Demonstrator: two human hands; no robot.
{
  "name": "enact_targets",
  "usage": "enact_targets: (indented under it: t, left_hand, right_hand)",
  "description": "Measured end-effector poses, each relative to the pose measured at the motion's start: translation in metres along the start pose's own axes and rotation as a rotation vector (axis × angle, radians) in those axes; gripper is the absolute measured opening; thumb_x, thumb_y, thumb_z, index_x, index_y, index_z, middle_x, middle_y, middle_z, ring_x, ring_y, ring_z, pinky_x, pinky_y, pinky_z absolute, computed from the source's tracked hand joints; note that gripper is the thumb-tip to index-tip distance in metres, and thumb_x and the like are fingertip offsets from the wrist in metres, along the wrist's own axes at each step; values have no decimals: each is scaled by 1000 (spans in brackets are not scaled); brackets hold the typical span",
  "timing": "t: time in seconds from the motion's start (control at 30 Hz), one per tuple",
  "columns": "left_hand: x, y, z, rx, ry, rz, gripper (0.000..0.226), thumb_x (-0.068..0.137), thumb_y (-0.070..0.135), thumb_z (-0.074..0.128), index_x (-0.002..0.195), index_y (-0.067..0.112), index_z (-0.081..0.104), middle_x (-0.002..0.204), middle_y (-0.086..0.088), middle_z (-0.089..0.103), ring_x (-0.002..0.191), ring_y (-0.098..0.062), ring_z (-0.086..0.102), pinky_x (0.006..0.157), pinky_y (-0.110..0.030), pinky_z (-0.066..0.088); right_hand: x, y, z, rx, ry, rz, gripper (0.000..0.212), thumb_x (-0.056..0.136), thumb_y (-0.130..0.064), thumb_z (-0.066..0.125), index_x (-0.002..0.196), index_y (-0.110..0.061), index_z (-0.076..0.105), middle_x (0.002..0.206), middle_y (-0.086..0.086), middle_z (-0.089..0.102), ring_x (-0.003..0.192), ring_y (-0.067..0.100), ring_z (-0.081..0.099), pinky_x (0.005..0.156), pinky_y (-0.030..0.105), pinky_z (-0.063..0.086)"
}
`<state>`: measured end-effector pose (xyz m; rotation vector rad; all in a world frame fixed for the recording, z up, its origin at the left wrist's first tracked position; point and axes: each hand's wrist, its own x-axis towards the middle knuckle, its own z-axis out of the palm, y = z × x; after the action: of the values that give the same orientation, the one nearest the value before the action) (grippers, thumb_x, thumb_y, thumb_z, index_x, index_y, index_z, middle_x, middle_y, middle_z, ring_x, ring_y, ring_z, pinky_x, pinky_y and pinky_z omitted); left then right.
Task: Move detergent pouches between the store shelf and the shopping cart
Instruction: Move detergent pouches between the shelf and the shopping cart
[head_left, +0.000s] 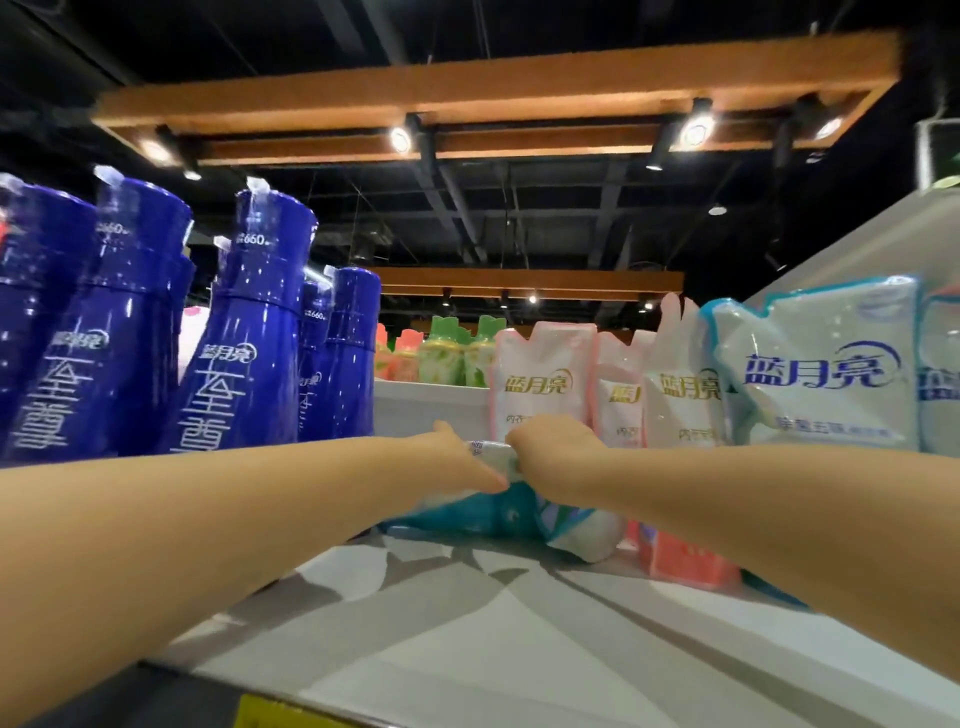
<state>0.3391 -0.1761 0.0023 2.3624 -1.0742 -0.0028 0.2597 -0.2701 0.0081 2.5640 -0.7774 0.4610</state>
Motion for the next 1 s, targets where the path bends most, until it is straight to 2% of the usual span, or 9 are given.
enact_targets:
  t: [0.17, 0.33, 0.5, 0.57, 0.63, 0.73, 0.77, 0.87, 1.0]
  left_hand:
    - [1, -11, 3, -128, 117, -128, 92, 76, 56, 65, 140, 13, 14, 133, -14, 39, 119, -25, 45, 97, -33, 44]
    - [-12, -9, -7, -148, 228, -25, 82, 77, 47, 68, 137, 15, 21, 128, -13, 41, 115, -25, 47, 98, -36, 46]
    - [-36, -2, -27, -380, 450, 70, 115, 72, 52, 71, 147, 17, -8, 153, -14, 9, 139, -35, 23, 109, -44, 30]
    - [-38, 1, -28, -647, 353, 28, 114, 73, 53, 69, 148, 17, -9, 154, -12, 14, 138, -36, 25, 108, -47, 31]
    - [-44, 17, -20, -1054, 50, 67, 111, 64, 62, 71, 148, 20, 11, 146, -9, 35, 131, -38, 38, 105, -53, 36]
    - [-57, 44, -2, -1554, -68, 163, 116, 19, 61, 85, 123, 26, 48, 111, -7, 67, 97, -34, 65, 89, -54, 50]
    - [-59, 50, 0, -1616, -18, 209, 103, 20, 55, 88, 113, 25, 54, 100, -7, 70, 90, -31, 68, 87, -51, 52]
    - [-84, 58, -9, -1568, 69, 326, 37, 68, 36, 79, 97, 20, 64, 94, -7, 72, 87, -28, 68, 87, -46, 53]
    - [-127, 80, -19, -1515, 75, 483, 16, 83, 17, 68, 98, 12, 66, 95, -11, 71, 83, -28, 69, 78, -42, 57]
  right_hand:
    - [-13, -2, -7, 160, 88, 89, 23, 86, 5, 50, 102, -6, 62, 93, 11, 59, 87, 27, 63, 75, 36, 56]
    - [-26, 7, -31, 302, 93, 230, 19, 91, -11, 55, 109, -11, 62, 107, 9, 64, 92, 23, 60, 74, 29, 49]
    - [-48, 9, -60, 455, 144, 400, 23, 94, -17, 54, 113, -5, 57, 101, 10, 60, 96, 25, 59, 74, 28, 45]
    - [-56, 10, -67, 549, 200, 471, 23, 93, -16, 53, 113, -5, 58, 86, 5, 53, 89, 24, 56, 72, 27, 43]
    - [-66, 6, -69, 669, 278, 515, 22, 94, -14, 51, 114, -8, 58, 80, 5, 48, 88, 24, 54, 72, 27, 44]
    - [-88, -9, -70, 875, 353, 473, 25, 94, -10, 45, 115, -11, 60, 95, 9, 56, 93, 25, 55, 84, 30, 46]
    - [-95, -12, -71, 928, 366, 440, 27, 93, -9, 45, 115, -12, 61, 101, 11, 61, 97, 26, 57, 88, 33, 48]
    - [-123, -10, -81, 945, 426, 282, 39, 85, -10, 51, 120, -26, 56, 107, 6, 64, 100, 24, 59, 83, 31, 49]
    - [-175, 8, -100, 968, 522, 195, 81, 55, -47, 70, 131, -36, 43, 119, -2, 53, 110, 14, 53, 94, 33, 48]
